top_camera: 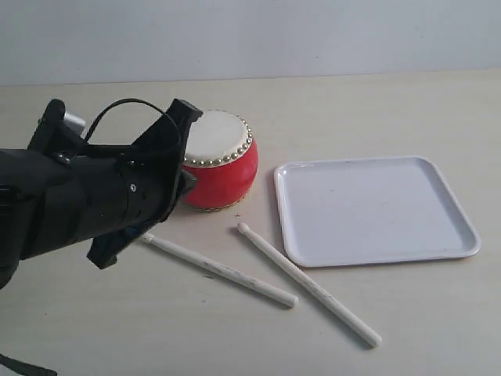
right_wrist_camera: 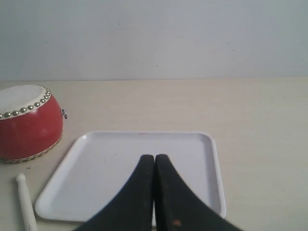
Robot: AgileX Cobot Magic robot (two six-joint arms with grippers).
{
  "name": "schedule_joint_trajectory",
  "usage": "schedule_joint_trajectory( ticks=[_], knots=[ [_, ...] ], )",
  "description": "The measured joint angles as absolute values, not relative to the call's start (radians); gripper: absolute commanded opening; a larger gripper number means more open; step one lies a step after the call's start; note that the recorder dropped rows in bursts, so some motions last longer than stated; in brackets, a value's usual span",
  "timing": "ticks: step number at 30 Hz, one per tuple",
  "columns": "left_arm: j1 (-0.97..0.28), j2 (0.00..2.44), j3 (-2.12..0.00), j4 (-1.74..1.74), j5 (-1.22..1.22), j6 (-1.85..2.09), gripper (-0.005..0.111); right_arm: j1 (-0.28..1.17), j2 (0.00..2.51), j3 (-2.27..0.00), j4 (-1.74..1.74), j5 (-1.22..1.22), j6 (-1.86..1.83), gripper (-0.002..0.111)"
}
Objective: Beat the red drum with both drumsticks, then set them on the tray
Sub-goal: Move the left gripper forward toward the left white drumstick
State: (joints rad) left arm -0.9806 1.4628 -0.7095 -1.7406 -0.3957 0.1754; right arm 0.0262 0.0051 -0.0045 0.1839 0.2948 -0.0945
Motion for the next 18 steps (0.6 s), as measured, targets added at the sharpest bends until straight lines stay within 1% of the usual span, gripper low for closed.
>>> schedule_joint_trajectory(
  ticks=[5,13,16,18],
  knots=[
    [-1.036,1.523,-0.723,-1.741,-0.526,0.244,0.000,0.026,0.005,-0.004,0.184,0.295,-0.094,0.000],
    [-1.112,1.723,-0.815,-1.742,-0.585,0.262,0.000,0.026,0.005,-0.004,0.184,0.295,-0.094,0.000],
    [-1.132,1.743,-0.823,-1.743,-0.624,0.291,0.000,0.026,0.005,-0.004,0.184,0.295,-0.094,0.000],
    [-1.133,1.740,-0.824,-1.743,-0.609,0.301,0.000,0.026,0.005,-0.004,0.184,0.295,-0.094,0.000]
  ],
)
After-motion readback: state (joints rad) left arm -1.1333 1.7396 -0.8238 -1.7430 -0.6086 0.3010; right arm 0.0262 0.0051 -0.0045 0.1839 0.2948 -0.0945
